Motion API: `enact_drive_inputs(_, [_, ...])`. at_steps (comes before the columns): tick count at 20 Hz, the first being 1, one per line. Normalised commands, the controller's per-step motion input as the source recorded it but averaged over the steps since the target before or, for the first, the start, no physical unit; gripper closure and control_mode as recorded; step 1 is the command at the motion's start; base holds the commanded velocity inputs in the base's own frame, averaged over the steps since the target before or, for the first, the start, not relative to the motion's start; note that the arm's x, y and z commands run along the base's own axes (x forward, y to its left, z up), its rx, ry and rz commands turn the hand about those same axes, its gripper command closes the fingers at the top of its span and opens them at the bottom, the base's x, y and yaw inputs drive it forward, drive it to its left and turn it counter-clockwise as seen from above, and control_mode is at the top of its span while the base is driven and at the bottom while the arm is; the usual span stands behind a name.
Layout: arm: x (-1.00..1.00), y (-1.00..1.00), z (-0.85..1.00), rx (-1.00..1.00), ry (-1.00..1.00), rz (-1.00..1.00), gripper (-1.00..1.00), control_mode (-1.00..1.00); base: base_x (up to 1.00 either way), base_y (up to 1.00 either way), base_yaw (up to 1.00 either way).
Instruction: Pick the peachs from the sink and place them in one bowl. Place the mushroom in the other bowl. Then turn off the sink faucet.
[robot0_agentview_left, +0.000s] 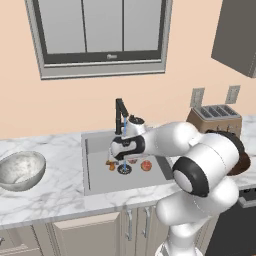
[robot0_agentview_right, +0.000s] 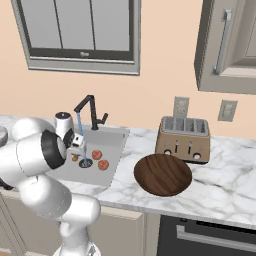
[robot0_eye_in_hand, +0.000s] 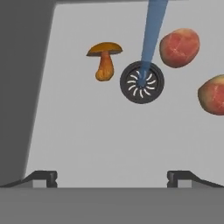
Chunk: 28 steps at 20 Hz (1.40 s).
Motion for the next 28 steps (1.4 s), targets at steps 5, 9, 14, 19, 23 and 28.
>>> enact_drive_inputs(5, [0.28, 0.29, -0.2, 0.0, 0.0, -0.02, -1.0, -1.0, 0.0, 0.0, 0.0])
enact_drive_inputs(9, [0.33, 0.15, -0.29, 0.0, 0.0, -0.02, -1.0, -1.0, 0.0, 0.0, 0.0])
enact_drive_inputs(14, [0.33, 0.03, -0.31, 0.0, 0.0, 0.0, -1.0, -1.0, 0.0, 0.0, 0.0])
enact_drive_inputs(19, [0.25, 0.01, -0.24, 0.0, 0.0, -0.01, -1.0, -1.0, 0.0, 0.0, 0.0])
enact_drive_inputs(23, [0.24, 0.04, -0.24, 0.0, 0.0, -0.01, -1.0, -1.0, 0.0, 0.0, 0.0])
enact_drive_inputs(28, [0.32, 0.07, -0.23, -0.01, 0.0, -0.01, -1.0, -1.0, 0.0, 0.0, 0.0])
